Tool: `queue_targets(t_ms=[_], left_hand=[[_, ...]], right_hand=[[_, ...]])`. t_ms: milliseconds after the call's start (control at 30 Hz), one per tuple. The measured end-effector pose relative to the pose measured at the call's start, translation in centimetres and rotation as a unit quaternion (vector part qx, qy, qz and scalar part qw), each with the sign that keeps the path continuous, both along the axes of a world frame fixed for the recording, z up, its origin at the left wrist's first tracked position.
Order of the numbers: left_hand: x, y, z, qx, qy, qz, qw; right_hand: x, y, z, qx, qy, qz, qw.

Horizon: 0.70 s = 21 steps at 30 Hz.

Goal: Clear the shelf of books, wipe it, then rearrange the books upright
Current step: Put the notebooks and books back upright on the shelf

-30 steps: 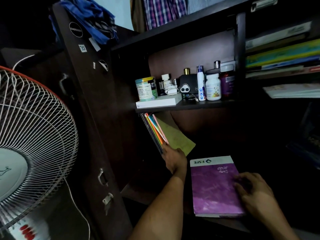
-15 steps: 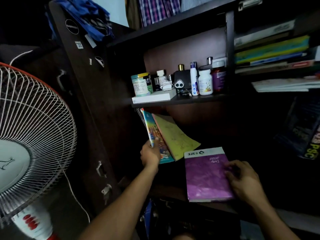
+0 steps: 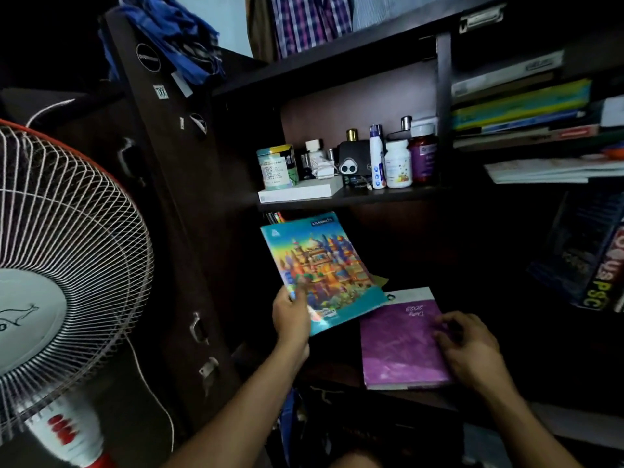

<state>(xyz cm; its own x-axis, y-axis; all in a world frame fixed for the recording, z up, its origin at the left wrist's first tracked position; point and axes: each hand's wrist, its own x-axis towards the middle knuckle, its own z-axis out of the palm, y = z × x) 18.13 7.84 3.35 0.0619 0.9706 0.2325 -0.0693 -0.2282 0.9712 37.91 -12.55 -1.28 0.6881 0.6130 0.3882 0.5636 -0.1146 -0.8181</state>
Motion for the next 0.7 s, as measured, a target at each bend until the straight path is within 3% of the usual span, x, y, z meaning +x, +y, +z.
queue_targets(t_ms=[133, 267, 367, 533, 633, 700], left_hand=[[5.6, 2.9, -1.9, -0.014, 0.098, 0.009, 0.995], [8.3, 3.7, -0.2, -0.058, 0.068, 0.001, 0.996], [8.9, 4.3, 0.4, -0.095, 0.134, 0.027, 0.986], [9.3, 3.5, 0.4, -0.019, 0.282, 0.029, 0.959], [9.0, 3.7, 0.4, 0.011, 0.281, 0.072, 0.957], [8.9, 4.0, 0.3, 0.049, 0.235, 0.140, 0.961]], right_hand=[[0.3, 0.1, -0.3, 0.001, -0.005, -0.007, 1.000], [0.5, 0.4, -0.6, 0.005, -0.012, -0.011, 1.000], [0.8, 0.6, -0.9, 0.001, -0.010, -0.008, 1.000], [0.9, 0.6, -0.9, 0.007, -0.001, -0.005, 1.000], [0.8, 0.5, -0.8, 0.003, 0.004, -0.003, 1.000], [0.7, 0.5, -0.9, 0.001, 0.008, -0.001, 1.000]])
